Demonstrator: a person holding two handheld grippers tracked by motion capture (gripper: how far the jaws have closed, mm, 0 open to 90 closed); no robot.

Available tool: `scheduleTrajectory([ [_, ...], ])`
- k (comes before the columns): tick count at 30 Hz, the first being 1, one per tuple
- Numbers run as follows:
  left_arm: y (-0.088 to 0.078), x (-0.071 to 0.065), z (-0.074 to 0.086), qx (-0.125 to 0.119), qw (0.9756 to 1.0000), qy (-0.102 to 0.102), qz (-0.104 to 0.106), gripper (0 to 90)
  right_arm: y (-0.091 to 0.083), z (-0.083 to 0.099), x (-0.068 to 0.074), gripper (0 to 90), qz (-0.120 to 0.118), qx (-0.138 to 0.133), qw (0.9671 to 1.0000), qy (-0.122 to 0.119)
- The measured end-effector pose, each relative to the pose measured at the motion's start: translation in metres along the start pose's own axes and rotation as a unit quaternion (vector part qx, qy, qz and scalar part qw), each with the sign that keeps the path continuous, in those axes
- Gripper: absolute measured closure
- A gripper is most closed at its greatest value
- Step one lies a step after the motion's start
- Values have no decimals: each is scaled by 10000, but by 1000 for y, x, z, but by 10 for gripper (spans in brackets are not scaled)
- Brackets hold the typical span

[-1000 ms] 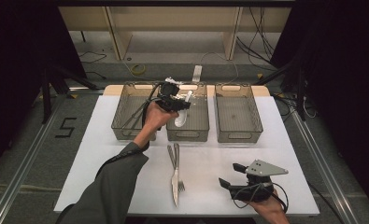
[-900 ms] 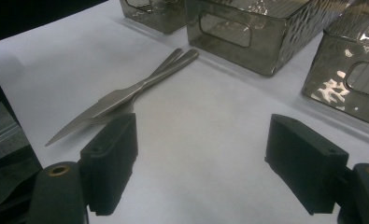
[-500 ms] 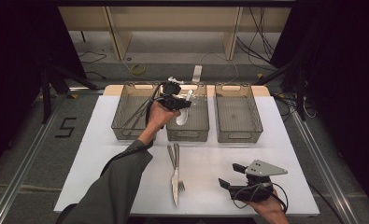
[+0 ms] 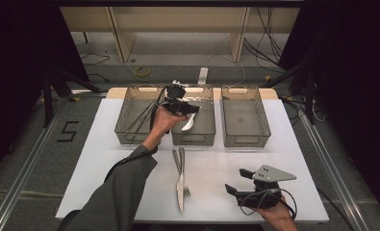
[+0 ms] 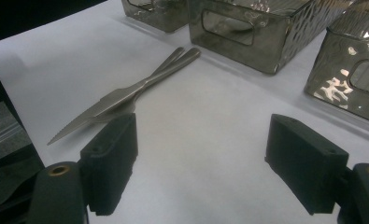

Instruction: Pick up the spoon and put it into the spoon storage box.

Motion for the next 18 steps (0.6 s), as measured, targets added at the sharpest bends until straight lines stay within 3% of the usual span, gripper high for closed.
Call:
scheduleTrajectory([
  [7, -25, -6, 10, 40, 9999, 117, 121, 282, 0, 0, 0, 259, 20, 16, 10000, 26],
  [16, -60, -18, 52, -48, 9994, 321, 147, 258, 3, -1, -2, 259, 20, 28, 10000, 83],
  [18, -68, -22, 58, -100, 9988, 453, 157, 254, 5, -2, -2, 260, 15, 17, 10000, 75],
])
Point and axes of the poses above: each handheld gripper's, and its own axes: y roughly forward along the jaws, z roughly out of its underside, x roughly to its left, the point moved 5 cm from there along y, roughly forward along the jaws, and after that the axes turned 1 degree about x, right-handed, at the moved point
